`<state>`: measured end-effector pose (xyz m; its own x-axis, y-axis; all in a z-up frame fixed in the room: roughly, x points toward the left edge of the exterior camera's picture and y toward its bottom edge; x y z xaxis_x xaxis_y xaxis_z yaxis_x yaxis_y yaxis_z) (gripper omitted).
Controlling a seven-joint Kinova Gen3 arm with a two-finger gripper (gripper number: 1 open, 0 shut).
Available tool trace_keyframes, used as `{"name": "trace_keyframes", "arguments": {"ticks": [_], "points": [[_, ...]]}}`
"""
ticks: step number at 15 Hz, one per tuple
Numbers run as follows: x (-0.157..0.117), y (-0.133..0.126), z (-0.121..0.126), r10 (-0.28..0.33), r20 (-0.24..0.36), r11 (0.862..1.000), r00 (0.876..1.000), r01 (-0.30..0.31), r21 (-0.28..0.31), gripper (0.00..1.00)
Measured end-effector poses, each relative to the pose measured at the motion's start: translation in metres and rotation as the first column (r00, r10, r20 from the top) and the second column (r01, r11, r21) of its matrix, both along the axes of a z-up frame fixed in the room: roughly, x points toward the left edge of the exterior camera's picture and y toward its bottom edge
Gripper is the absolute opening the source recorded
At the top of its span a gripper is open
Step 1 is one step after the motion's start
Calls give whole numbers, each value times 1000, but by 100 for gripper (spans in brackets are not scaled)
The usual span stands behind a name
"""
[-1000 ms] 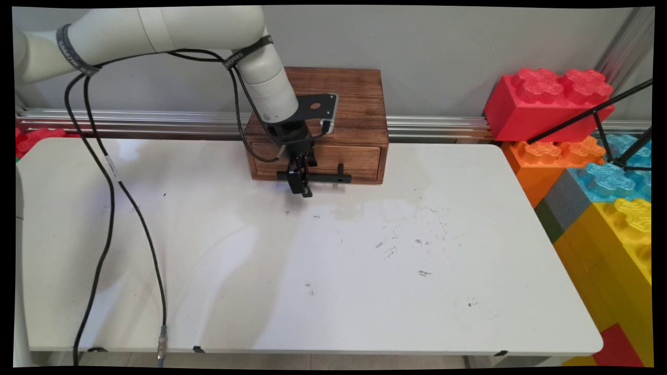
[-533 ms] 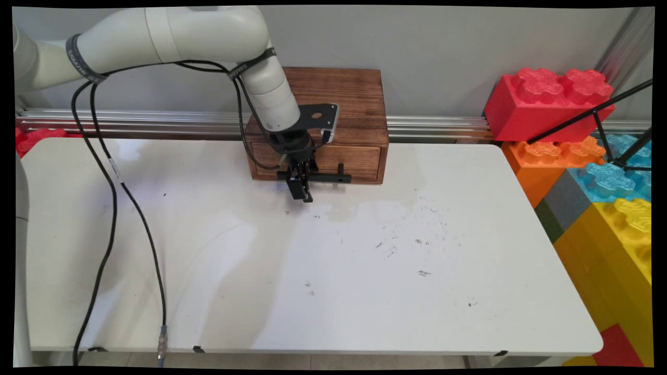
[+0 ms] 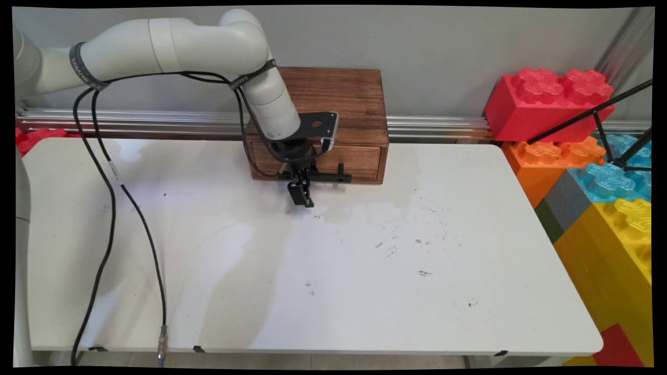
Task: Open the drawer
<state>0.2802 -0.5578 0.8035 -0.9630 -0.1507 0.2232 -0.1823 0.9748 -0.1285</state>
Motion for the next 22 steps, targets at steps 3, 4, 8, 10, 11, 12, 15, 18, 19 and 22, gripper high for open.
{"name": "trace_keyframes", "arguments": {"ticks": [3,4,8,10,11,12,15,18,19,22], "points": [[0,0,-4,15,-10,1000,1000,-15,-11,100],[0,1,-5,20,-13,1000,1000,-20,-11,100],[0,8,-10,38,-24,999,999,-39,-8,100],[0,13,-13,41,-28,999,999,-41,-4,100],[0,15,-14,41,-30,999,999,-41,-2,100],[0,18,-15,41,-32,999,999,-41,0,100],[-1,24,-17,36,-40,999,999,-36,6,100],[-4,32,-19,27,-54,1000,998,-26,10,100],[-5,35,-20,23,-58,1000,998,-23,11,100],[-8,44,-21,17,-68,1000,998,-16,13,100]]}}
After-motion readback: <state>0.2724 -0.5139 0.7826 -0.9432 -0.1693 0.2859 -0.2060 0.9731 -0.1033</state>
